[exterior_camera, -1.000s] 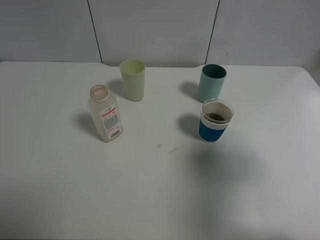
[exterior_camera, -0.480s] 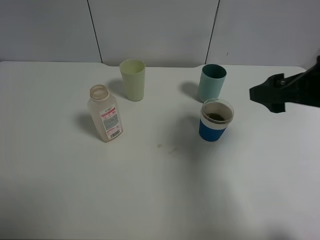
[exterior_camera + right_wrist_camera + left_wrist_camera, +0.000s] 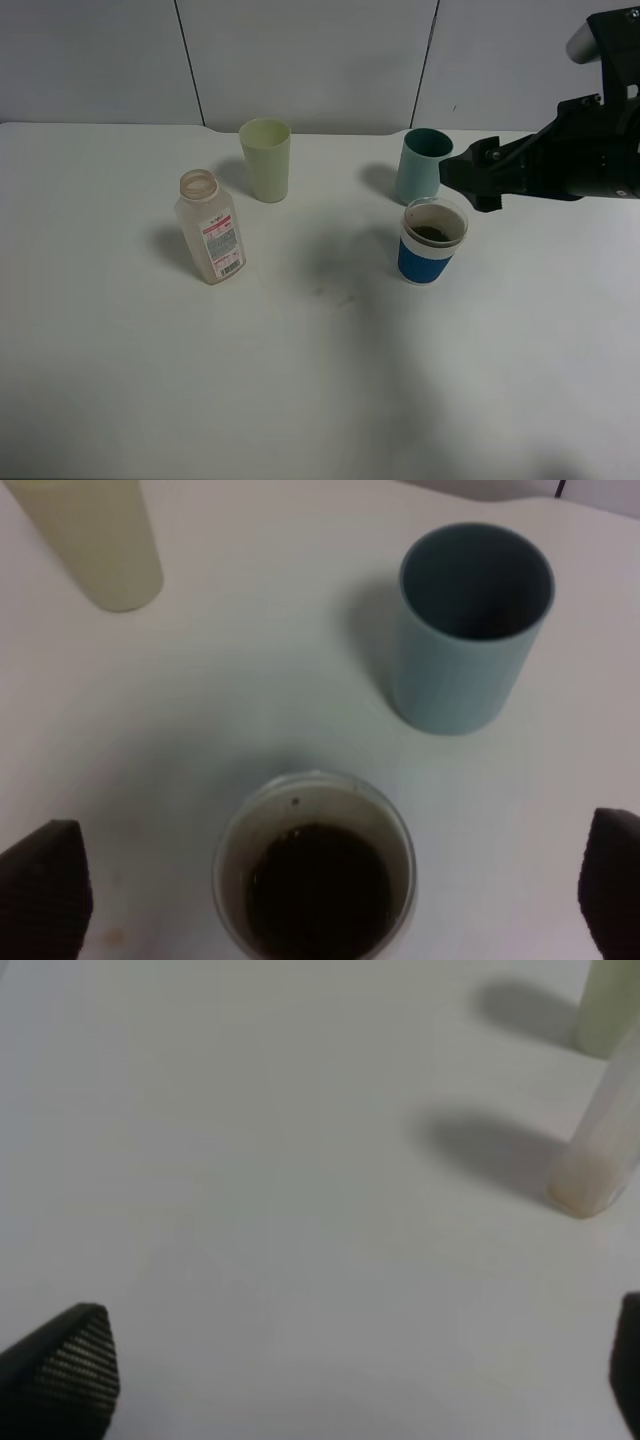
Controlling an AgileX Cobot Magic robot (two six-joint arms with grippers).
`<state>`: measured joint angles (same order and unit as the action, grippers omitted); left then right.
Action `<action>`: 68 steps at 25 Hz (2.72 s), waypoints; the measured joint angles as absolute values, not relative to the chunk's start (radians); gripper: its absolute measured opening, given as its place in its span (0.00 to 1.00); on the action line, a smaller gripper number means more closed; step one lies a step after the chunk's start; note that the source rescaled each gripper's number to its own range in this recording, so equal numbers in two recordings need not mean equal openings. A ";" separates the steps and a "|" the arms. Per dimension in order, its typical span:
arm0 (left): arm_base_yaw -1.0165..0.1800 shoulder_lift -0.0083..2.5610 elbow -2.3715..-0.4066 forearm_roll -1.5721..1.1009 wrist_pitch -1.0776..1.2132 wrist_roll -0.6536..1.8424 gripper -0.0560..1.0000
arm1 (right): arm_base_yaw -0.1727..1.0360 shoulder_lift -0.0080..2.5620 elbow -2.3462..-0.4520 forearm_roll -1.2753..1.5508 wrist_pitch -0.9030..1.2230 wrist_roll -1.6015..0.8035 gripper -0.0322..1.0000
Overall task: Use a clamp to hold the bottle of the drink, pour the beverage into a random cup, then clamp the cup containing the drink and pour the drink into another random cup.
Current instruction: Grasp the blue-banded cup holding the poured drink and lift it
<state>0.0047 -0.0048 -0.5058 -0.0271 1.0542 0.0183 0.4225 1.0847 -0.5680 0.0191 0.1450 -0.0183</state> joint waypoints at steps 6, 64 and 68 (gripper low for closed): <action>0.005 -0.005 -0.506 -0.027 1.054 0.018 1.00 | 0.423 1.160 -0.568 -0.027 0.090 0.000 0.93; 0.005 -0.005 -0.506 -0.027 1.054 0.018 1.00 | 0.423 1.502 -0.432 -0.210 -0.120 0.169 0.93; 0.005 -0.005 -0.506 -0.027 1.054 0.018 1.00 | 0.423 1.630 -0.432 -0.218 -0.253 0.166 0.93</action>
<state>0.0047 -0.0048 -0.5058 -0.0271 1.0542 0.0183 0.4225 1.6305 -0.4320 -0.2180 -0.2526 0.1657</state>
